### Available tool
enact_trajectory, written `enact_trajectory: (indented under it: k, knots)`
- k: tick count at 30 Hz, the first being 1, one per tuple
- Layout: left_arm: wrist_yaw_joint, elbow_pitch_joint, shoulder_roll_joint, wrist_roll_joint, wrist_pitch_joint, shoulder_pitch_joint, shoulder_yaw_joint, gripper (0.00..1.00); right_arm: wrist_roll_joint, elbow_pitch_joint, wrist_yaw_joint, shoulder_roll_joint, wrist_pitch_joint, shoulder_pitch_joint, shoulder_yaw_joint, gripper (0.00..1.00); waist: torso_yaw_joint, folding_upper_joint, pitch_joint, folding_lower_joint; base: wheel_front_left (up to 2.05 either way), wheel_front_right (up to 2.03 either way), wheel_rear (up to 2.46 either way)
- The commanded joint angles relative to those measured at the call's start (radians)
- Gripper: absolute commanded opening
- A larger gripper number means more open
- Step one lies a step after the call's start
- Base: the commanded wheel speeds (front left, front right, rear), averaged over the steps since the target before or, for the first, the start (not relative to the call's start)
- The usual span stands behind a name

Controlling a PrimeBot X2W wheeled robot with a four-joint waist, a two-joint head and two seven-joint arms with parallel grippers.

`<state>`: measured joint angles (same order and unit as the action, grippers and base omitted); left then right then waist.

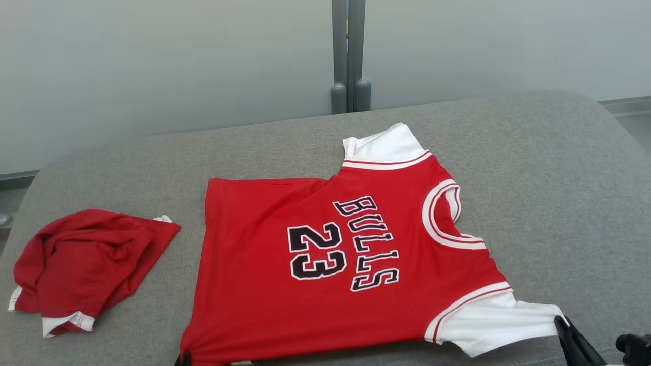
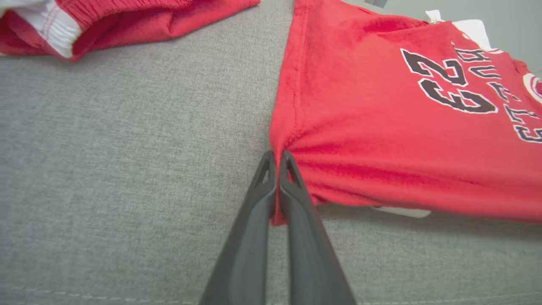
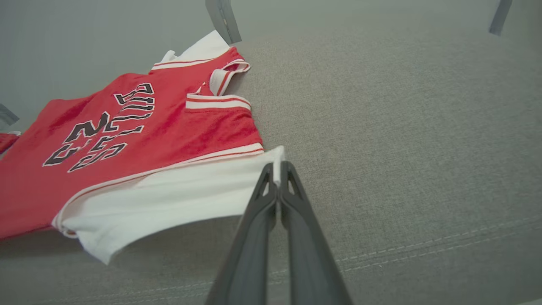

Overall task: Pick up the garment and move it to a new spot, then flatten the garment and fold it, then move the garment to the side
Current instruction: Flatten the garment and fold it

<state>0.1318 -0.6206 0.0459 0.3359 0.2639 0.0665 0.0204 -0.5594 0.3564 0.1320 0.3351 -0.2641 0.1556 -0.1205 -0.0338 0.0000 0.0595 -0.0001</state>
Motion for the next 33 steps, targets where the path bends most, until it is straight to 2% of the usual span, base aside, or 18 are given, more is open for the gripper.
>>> enact_trajectory:
  k: [1, 6, 10, 17, 22, 33]
  knots:
    - [-0.004, 0.015, 0.009, 0.009, 0.0, -0.016, -0.001, 0.0, 0.007, -0.011, -0.002, 0.0, -0.001, 0.0, 0.011, 0.0, 0.005, 0.0, -0.005, 0.0001, 0.0, 0.0, 0.0]
    - [-0.004, 0.092, 0.008, 0.01, 0.0, -0.082, 0.05, 0.0, 0.044, -0.041, -0.002, -0.031, -0.001, -0.081, 0.028, 0.0, 0.019, 0.0, -0.037, 0.0001, 0.0, 0.0, 0.0]
    - [-0.004, 0.112, 0.008, 0.014, 0.0, -0.147, 0.086, 0.0, 0.077, -0.003, -0.002, -0.054, -0.001, -0.186, 0.028, 0.0, 0.032, 0.0, -0.07, 0.0001, 0.0, 0.0, 0.0]
    - [-0.004, 0.071, 0.008, -0.008, 0.0, -0.261, 0.109, 0.0, 0.126, 0.107, -0.002, -0.072, -0.001, -0.388, 0.006, 0.0, 0.053, 0.0, -0.156, 0.0001, 0.0, 0.0, 0.0]
    - [-0.012, 0.038, 0.008, -0.026, 0.0, -0.328, 0.116, 0.0, 0.162, 0.205, -0.002, -0.091, -0.001, -0.499, 0.028, 0.0, 0.065, 0.0, -0.206, 0.0001, 0.0, 0.0, 0.0]
    - [-0.053, -0.027, 0.008, -0.042, 0.0, -0.411, 0.124, 0.0, 0.22, 0.319, -0.002, -0.1, -0.001, -0.618, 0.035, 0.0, 0.068, 0.0, -0.274, 0.0001, 0.0, 0.0, 0.0]
